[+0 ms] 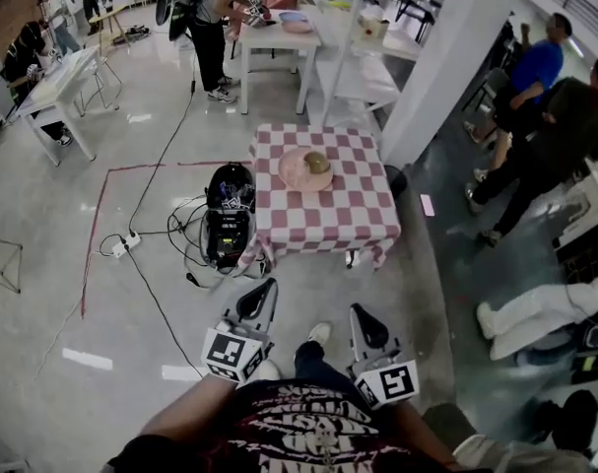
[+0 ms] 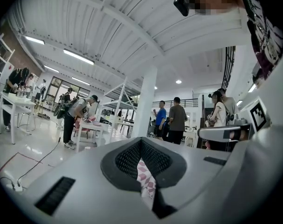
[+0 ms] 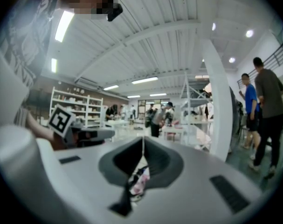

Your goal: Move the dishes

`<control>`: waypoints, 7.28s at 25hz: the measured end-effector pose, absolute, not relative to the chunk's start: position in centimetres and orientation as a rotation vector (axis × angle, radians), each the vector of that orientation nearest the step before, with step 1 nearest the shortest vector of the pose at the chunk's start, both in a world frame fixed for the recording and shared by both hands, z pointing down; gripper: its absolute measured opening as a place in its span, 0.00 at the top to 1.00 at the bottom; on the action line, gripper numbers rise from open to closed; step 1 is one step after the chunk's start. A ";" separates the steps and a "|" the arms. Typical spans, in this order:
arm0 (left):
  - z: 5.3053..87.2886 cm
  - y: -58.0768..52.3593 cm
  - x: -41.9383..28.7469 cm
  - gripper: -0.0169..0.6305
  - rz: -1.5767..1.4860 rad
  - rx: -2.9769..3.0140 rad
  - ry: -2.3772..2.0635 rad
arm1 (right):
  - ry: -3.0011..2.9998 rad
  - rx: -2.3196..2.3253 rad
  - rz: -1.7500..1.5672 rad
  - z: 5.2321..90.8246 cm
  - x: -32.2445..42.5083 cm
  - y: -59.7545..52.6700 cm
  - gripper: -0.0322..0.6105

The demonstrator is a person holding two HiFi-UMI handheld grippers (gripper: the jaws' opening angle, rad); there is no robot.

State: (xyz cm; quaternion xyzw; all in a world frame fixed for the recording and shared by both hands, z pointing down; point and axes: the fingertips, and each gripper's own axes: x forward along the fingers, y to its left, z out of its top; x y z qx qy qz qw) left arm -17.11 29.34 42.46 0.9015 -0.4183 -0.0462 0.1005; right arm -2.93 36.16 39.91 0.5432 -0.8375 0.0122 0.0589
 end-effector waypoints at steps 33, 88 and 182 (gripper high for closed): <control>46.7 25.3 -13.8 0.93 0.020 2.623 -1.249 | -2.564 1.590 0.231 43.7 -0.4 31.0 0.90; 45.7 8.9 2.0 0.93 0.068 2.569 -1.383 | -2.654 1.566 0.312 44.2 17.1 13.3 0.90; 47.8 -18.7 -11.2 0.93 0.007 2.455 -1.398 | -2.573 1.464 0.275 43.7 2.9 -14.5 0.90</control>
